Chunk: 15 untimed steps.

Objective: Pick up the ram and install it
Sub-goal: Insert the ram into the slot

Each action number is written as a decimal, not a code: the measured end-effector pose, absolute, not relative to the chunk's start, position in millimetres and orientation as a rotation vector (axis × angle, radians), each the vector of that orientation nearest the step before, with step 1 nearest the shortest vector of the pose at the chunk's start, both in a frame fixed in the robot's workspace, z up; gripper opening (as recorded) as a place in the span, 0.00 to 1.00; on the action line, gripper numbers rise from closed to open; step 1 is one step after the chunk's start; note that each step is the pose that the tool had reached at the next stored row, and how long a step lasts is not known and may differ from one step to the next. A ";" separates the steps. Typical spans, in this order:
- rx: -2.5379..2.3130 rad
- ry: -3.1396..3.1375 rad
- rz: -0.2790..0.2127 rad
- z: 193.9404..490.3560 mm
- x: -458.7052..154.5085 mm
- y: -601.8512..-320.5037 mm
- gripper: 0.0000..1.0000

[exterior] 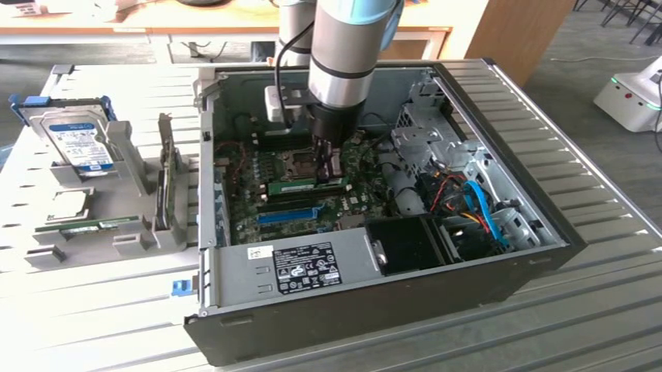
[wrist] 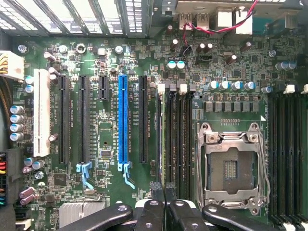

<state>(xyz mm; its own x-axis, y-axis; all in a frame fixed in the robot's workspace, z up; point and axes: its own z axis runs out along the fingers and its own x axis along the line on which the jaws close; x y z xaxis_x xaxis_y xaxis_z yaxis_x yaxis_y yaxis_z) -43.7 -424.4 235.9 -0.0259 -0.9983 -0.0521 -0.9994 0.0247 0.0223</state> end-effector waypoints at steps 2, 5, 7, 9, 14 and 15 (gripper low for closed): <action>-2.178 2.233 0.083 235.9 -43.4 -424.4 0.12; -2.178 2.234 0.083 235.9 -43.3 -424.4 0.12; -2.178 2.233 0.083 235.6 -43.3 -424.4 0.12; -2.178 2.233 0.083 234.7 -43.3 -424.4 0.12; -2.178 2.234 0.083 234.1 -43.3 -424.5 0.12; -2.178 2.234 0.083 233.9 -43.4 -424.5 0.12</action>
<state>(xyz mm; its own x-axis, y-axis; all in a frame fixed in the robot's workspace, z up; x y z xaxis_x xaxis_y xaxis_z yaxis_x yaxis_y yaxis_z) -43.4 -424.5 233.9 -0.0258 -0.9983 -0.0521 -0.9994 0.0246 0.0235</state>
